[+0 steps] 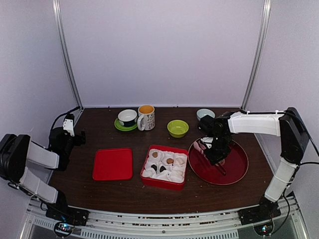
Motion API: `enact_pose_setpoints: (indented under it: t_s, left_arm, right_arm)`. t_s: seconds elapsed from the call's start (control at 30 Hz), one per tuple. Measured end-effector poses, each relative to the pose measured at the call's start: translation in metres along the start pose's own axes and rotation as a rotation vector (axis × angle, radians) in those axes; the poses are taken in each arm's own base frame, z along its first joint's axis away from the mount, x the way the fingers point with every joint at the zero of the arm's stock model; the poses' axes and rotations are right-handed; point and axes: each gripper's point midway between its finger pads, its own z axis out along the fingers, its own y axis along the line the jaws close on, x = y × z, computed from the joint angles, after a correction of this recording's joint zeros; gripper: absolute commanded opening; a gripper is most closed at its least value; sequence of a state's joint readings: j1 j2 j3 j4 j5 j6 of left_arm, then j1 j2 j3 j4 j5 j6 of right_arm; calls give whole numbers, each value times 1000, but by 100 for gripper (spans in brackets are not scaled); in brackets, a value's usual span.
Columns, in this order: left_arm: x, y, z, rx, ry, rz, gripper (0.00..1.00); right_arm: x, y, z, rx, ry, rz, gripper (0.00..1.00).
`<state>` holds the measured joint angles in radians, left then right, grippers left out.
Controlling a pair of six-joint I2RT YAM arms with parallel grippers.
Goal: Pack the chocolate
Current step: Pick up the fake chocolate from the plate.
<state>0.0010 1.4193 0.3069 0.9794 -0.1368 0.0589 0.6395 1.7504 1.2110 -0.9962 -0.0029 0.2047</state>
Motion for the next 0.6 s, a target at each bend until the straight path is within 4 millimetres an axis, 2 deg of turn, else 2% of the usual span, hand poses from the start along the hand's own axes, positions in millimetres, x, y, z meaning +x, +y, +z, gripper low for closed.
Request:
enact_pose_setpoints:
  t_s: [0.2,0.4,0.5,0.6]
  left_arm:
    - [0,0,0,0,0,0,98]
    - [0,0,0,0,0,0,98]
    - [0,0,0,0,0,0,98]
    - [0,0,0,0,0,0,98]
  right_arm:
    - [-2,-2,-10,-2,-38,7,21]
    - [5,-5,-56,-37,-175,25,21]
    - [12,5,-75,-70,-227,-9,20]
    - [24,26,-87,-110,-240,-86,21]
